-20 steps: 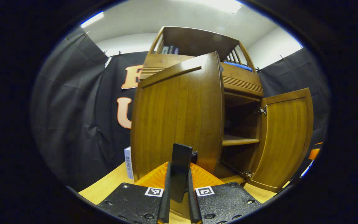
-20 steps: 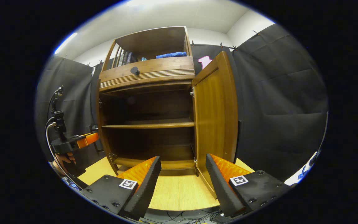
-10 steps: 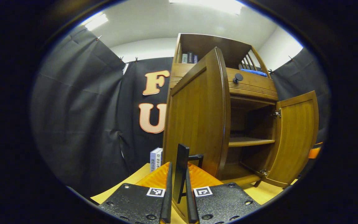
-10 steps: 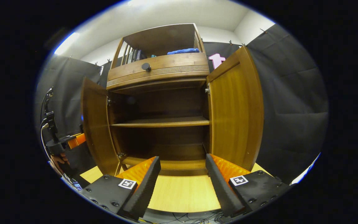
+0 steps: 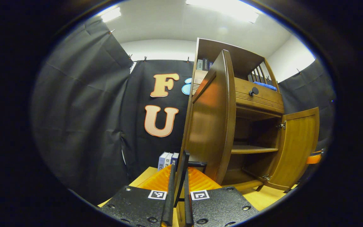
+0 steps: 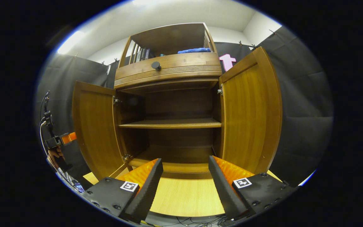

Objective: Open the right door of the double-door shoe cabinet with the right hand, and open the left door with the left hand.

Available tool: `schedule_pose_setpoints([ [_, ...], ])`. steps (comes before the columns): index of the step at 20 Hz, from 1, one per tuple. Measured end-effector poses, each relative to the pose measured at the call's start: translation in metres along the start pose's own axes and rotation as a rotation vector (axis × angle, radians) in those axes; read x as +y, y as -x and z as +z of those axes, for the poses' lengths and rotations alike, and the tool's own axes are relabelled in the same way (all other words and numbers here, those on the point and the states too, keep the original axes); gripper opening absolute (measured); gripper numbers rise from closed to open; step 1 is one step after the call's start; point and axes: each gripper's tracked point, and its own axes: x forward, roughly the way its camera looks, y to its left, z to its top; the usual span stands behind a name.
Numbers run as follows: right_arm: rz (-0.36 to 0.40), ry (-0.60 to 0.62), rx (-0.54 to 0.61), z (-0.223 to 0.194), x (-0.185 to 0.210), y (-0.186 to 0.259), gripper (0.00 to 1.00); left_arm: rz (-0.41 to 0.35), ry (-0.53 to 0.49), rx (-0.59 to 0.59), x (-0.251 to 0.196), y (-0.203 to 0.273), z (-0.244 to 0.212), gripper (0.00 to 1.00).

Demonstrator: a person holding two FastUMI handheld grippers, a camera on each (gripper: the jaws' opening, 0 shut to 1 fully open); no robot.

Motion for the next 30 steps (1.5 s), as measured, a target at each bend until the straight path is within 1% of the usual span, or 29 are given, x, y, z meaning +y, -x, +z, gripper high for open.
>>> schedule_pose_setpoints([
  [1,-0.001,-0.005,-0.001,-0.001,0.0,0.0,0.84,-0.028,0.019,0.006,0.004,-0.001,0.001,0.1],
  [2,-0.004,-0.009,-0.001,0.0,0.001,0.0,0.84,-0.057,0.033,0.009,0.009,-0.001,0.001,0.17],
  [4,-0.011,-0.014,-0.003,0.0,0.0,0.002,0.84,-0.129,0.045,0.023,0.014,-0.003,0.001,0.17],
  [5,-0.013,-0.018,-0.003,0.001,0.0,0.003,0.84,-0.15,0.046,0.026,0.019,-0.003,0.001,0.19],
  [7,-0.018,-0.027,0.004,-0.001,-0.002,0.006,0.84,-0.141,0.019,0.016,0.042,-0.006,0.003,0.18],
  [8,-0.023,-0.031,0.004,0.0,-0.004,0.007,0.84,-0.162,0.021,0.005,0.048,-0.007,0.006,0.17],
  [10,-0.029,-0.036,-0.001,0.004,-0.007,0.009,0.84,-0.21,0.044,0.019,0.047,-0.009,0.004,0.18],
  [12,-0.04,-0.029,-0.005,0.006,-0.008,0.008,0.84,-0.231,0.015,0.013,0.047,-0.011,0.006,0.18],
  [14,-0.039,-0.024,-0.006,0.006,-0.008,0.007,0.84,-0.23,0.0,0.021,0.047,-0.011,0.004,0.18],
  [19,-0.011,-0.012,-0.01,0.008,-0.003,0.003,0.84,-0.192,-0.122,0.074,0.046,0.002,0.004,0.17],
  [20,-0.003,-0.013,-0.01,0.008,-0.002,-0.001,0.94,-0.176,-0.13,0.075,0.048,0.008,0.008,0.17],
  [21,0.007,-0.016,-0.007,0.007,0.0,-0.005,0.94,-0.157,-0.125,0.07,0.049,0.015,0.012,0.14],
  [22,0.018,-0.02,-0.002,0.005,0.001,-0.008,0.84,-0.133,-0.119,0.06,0.05,0.023,0.017,0.17],
  [23,0.028,-0.024,0.002,0.003,0.002,-0.012,0.84,-0.108,-0.113,0.045,0.052,0.03,0.024,0.14],
  [24,0.037,-0.028,0.003,0.002,0.002,-0.015,0.84,-0.086,-0.099,0.03,0.051,0.037,0.032,0.19],
  [25,0.039,-0.025,0.005,0.0,0.002,-0.017,0.84,-0.073,-0.072,0.017,0.047,0.043,0.039,0.19],
  [26,0.038,-0.016,0.01,-0.004,0.003,-0.021,0.84,-0.067,-0.048,0.007,0.039,0.049,0.044,0.1],
  [27,0.037,-0.012,0.01,-0.006,0.002,-0.023,0.84,-0.059,-0.04,0.001,0.032,0.053,0.049,0.14],
  [28,0.042,-0.013,0.008,-0.006,0.004,-0.024,0.84,-0.057,-0.044,-0.004,0.023,0.055,0.054,0.11],
  [29,0.048,-0.015,0.006,-0.007,0.005,-0.026,0.84,-0.064,-0.053,-0.008,0.011,0.057,0.057,0.1],
  [30,0.05,-0.015,0.005,-0.007,0.006,-0.027,0.84,-0.081,-0.054,-0.012,-0.004,0.059,0.06,0.02],
])
